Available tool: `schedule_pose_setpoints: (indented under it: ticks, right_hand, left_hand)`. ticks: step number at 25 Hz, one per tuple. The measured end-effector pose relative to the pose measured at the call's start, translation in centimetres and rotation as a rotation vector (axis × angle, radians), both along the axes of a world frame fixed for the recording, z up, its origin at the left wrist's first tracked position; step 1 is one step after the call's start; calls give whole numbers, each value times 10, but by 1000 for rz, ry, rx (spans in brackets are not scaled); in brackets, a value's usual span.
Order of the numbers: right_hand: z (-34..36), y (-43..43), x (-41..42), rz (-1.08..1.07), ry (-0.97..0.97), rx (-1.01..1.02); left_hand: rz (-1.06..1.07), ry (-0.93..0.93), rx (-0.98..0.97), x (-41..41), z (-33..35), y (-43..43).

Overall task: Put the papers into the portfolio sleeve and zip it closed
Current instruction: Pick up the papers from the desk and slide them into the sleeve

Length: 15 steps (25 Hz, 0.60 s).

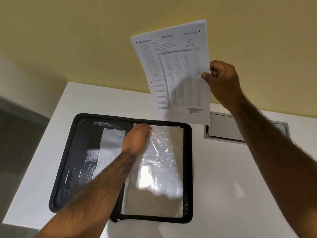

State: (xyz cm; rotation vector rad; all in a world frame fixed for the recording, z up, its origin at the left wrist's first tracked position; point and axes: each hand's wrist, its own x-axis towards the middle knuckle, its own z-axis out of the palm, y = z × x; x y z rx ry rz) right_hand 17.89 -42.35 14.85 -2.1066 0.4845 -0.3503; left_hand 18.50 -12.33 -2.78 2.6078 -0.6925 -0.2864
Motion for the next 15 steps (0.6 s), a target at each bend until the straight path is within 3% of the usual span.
schedule_pose_setpoints:
  ticks: [3, 11, 15]
  right_hand:
    - [9, 1, 20, 130, 29, -6]
    - [1, 17, 46, 293, 214, -231]
    - [-12, 30, 46, 346, 216, -292]
  left_hand:
    - [70, -9, -24, -11, -10, 0]
    - [28, -48, -6, -19, -2, -3]
    - [16, -60, -7, -15, 7, -3]
